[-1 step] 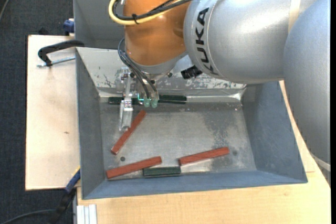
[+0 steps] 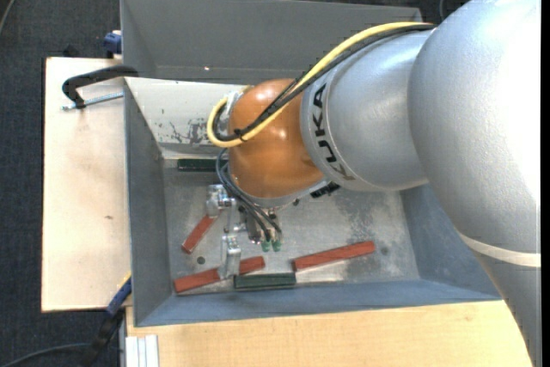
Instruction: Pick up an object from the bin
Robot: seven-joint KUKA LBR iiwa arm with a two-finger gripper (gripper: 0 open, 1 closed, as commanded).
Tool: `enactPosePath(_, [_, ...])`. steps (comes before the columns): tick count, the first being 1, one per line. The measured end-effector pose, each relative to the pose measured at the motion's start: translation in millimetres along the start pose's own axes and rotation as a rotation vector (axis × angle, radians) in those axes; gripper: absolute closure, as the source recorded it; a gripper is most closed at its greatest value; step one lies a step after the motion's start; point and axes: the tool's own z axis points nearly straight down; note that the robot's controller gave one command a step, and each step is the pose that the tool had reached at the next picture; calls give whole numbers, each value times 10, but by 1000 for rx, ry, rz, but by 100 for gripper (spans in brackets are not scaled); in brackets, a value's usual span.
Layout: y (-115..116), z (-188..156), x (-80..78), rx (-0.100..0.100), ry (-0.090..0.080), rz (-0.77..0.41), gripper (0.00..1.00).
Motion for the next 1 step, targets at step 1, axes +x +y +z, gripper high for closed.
enactPosePath(1, [218,347,-281,-4,-15,-167,0])
